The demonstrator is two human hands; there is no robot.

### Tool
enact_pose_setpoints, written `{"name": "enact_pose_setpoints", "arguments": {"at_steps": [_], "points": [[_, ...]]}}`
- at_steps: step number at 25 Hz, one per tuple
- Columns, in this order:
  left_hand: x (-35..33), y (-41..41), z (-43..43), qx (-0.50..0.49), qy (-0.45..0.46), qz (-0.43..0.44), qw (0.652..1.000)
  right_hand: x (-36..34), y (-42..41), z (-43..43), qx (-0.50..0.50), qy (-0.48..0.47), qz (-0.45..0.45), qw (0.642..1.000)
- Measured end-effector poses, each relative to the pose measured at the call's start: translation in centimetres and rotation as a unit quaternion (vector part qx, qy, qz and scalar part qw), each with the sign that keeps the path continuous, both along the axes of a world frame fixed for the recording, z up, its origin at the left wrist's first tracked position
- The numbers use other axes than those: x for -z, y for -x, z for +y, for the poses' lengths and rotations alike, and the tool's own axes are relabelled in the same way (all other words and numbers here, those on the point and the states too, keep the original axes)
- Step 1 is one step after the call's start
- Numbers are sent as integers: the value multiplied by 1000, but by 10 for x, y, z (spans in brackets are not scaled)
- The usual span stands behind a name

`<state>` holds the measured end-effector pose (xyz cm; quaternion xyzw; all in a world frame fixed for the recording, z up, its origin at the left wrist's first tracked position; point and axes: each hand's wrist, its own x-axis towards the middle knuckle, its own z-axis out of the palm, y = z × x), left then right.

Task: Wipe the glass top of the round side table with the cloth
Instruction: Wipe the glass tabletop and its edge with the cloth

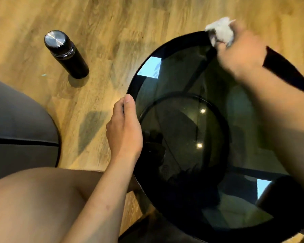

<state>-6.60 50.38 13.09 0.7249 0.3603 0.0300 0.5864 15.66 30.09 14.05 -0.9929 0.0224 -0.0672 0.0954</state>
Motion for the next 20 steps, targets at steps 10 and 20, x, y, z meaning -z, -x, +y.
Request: {"name": "enact_pose_setpoints", "arguments": {"at_steps": [10, 20], "points": [[28, -3, 15, -68, 167, -62, 982, 5, 96, 92, -327, 9, -8, 945], [8, 2, 3, -82, 35, -25, 996, -2, 119, -205, 158, 17, 99, 982]]}}
